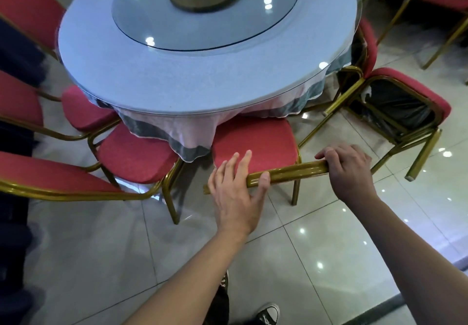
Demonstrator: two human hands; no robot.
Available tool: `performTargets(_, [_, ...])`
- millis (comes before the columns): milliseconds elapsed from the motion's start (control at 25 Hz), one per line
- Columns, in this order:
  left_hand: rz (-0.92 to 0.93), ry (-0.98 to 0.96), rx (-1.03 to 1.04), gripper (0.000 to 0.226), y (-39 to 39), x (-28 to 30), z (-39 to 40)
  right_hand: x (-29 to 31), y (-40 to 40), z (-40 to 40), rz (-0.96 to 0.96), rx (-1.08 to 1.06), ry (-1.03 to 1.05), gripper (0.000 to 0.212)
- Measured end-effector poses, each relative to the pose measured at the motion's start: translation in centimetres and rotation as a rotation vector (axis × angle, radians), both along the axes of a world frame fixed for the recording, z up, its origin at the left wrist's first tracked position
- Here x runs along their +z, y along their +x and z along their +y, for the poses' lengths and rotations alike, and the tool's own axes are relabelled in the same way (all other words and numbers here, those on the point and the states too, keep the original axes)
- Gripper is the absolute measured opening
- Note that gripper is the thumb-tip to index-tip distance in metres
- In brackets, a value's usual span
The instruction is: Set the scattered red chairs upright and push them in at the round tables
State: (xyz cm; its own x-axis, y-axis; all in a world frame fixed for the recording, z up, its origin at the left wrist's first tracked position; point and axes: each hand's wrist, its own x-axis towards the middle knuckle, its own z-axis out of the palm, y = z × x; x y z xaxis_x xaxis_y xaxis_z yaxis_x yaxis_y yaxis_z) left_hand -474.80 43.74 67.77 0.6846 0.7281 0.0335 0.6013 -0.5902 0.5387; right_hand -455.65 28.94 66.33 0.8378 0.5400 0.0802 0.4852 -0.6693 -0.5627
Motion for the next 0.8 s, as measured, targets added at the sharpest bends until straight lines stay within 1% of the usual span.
performTargets(160, [-0.008,0.009,-0.018,0.079,0.9,0.0,1.8,-0.1,0.3,1.1,-0.001,-0.028,-0.015,0.042])
performTargets(440, [-0.029,0.051,-0.021,0.079,-1.2,0.0,5.9,0.6,-2.1,4.8,0.069,-0.041,-0.057,0.046])
performTargets(600, [-0.036,0.088,-0.038,0.075,-2.3,-0.4,8.8,1.1,-3.4,7.6,0.106,-0.030,-0.110,0.050])
performTargets(800, [-0.042,0.123,-0.042,0.069,-4.4,-1.0,13.7,1.3,-6.3,11.6,0.128,-0.059,-0.125,0.045])
